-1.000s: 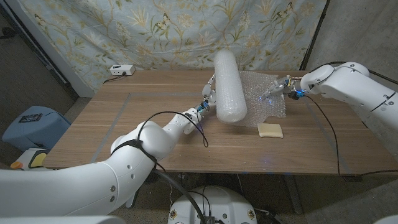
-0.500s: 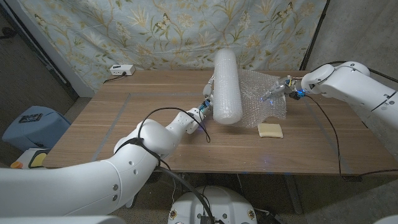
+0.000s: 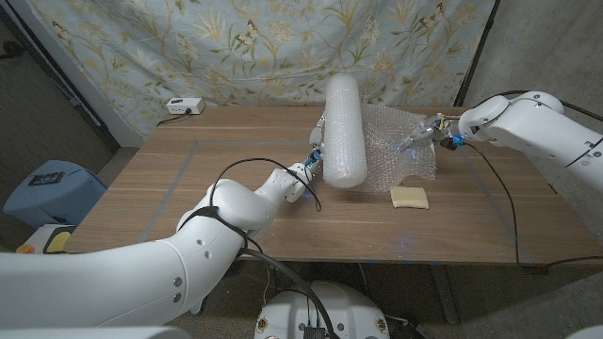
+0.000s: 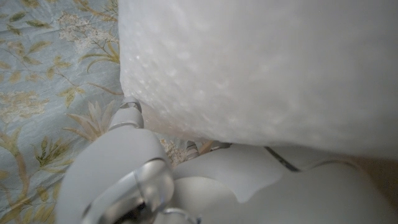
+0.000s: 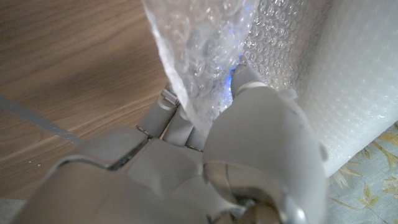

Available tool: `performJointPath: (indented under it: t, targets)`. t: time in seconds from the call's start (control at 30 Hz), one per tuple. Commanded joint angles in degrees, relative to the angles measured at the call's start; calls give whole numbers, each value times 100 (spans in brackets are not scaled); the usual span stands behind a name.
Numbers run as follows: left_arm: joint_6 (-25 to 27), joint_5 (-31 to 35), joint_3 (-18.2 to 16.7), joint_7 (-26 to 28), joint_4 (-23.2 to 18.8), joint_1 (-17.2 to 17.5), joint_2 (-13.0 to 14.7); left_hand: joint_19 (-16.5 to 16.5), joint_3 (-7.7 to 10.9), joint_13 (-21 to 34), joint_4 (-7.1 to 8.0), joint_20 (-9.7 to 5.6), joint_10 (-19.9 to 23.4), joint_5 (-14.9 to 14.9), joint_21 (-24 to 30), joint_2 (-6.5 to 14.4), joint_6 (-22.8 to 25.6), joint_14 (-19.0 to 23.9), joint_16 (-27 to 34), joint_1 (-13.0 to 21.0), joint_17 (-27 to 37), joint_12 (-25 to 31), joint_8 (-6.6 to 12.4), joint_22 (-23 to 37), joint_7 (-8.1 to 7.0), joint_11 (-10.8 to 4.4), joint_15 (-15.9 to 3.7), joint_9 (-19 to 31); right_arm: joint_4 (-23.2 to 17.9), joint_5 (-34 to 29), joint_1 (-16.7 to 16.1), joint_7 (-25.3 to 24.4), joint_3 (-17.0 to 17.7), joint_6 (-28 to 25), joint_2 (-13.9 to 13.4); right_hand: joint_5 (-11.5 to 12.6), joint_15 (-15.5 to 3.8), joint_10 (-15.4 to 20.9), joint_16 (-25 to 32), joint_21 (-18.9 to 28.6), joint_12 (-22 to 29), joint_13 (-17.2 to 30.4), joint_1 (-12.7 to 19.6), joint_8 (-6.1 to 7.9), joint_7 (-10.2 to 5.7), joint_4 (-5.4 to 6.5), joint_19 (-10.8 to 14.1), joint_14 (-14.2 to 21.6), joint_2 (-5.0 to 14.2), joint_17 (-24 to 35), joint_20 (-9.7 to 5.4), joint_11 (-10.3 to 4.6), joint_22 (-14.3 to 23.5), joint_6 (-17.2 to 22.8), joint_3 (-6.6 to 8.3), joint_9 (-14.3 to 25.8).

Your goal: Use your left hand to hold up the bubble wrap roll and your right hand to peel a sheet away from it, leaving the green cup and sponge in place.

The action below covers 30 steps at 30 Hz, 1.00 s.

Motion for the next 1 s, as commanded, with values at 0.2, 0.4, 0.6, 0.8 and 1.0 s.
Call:
performJointPath:
  t: [0.2, 0.4, 0.6, 0.8, 1.0]
  targets:
    - [5, 119, -243, 9, 0, -25, -57, 3, -5, 8, -14, 2, -64, -9, -5, 23, -59, -43, 9, -34, 16, -26, 11, 16, 0, 24, -5, 11, -2, 56, -51, -74, 95, -66, -72, -26, -6, 69, -57, 73, -40, 6, -36, -33, 2, -10, -57, 50, 5, 19, -49, -5, -2, 51, 62, 46]
    - [-41, 162, -295, 45, 0, -44, -73, -16, 19, 4, -12, 3, -133, -13, -9, 43, -115, -80, 9, -54, 16, -32, 7, 16, -2, 22, -3, 10, 1, 47, -24, -61, 84, -97, -92, -27, -3, 70, -72, 104, -38, 35, -39, -51, 12, -6, -63, 59, 8, 29, -49, 3, -5, 50, 70, 43]
    - [-50, 212, -396, 97, 0, -62, -105, -28, 15, 2, -11, 4, -162, -19, -15, 26, -137, -104, 10, -82, 15, -30, 8, 12, -2, 21, -3, 10, 11, 26, 20, -40, 68, -144, -115, -28, -4, 60, -78, 126, -54, 38, -41, -50, 19, -7, -71, 63, 7, 47, -48, -10, -8, 54, 77, 63]
    - [-51, 244, -532, 173, 0, -90, -152, -29, 12, 2, -11, 4, -169, -21, -17, 17, -133, -115, 9, -96, 15, -28, 12, 12, -1, 21, -4, 11, 37, -13, 102, 27, 17, -202, -133, -30, -5, 75, -97, 156, -51, 62, -47, -65, 30, -6, -81, 70, 6, 52, -48, 0, -12, 63, 84, 61]
    - [-37, -24, -378, 309, 0, -50, -172, -29, 14, 5, -13, 3, -154, -18, -17, 13, -86, -118, 14, -112, 17, -13, 21, 12, -1, 21, -5, 13, 86, -103, 263, 180, -117, -274, -130, -30, -5, 70, -114, 185, -73, 57, -49, -74, 17, -7, -90, 77, 7, 59, -46, 2, -15, 62, 92, 76]
